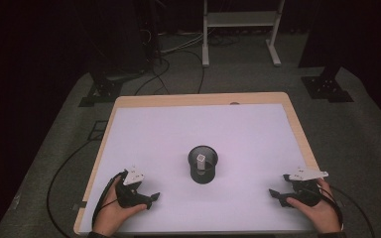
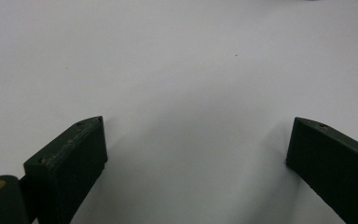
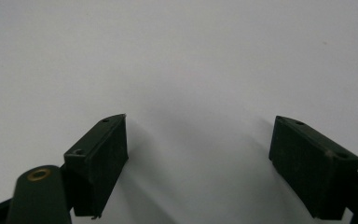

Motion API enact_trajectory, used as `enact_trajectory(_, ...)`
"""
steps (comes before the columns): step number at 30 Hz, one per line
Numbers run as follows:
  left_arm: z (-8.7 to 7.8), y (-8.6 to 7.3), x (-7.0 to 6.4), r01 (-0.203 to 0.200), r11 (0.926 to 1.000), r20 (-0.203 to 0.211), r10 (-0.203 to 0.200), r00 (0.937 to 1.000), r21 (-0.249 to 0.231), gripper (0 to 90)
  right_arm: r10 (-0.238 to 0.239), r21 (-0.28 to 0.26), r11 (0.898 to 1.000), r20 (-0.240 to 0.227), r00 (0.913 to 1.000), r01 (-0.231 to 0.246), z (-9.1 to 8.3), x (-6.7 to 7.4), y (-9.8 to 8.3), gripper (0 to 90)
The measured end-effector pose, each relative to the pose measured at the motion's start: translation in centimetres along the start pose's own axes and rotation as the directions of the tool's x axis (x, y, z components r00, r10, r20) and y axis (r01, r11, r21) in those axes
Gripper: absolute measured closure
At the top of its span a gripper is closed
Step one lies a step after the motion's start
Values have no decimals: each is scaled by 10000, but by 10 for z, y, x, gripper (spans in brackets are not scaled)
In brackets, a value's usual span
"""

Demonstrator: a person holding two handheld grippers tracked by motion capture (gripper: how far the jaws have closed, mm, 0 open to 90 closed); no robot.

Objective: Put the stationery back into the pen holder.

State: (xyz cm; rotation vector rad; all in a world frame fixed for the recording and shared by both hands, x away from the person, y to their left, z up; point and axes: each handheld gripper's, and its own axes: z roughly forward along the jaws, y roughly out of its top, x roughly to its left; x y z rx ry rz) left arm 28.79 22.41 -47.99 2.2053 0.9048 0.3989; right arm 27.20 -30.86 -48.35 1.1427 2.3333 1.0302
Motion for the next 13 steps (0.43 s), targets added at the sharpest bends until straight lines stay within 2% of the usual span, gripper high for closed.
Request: enact_trajectory(13, 0, 0, 0, -8, 10000, 0, 8, 10000, 0, 40, 26, -69, 10000, -2, 10000, -26, 0, 0, -1, 181)
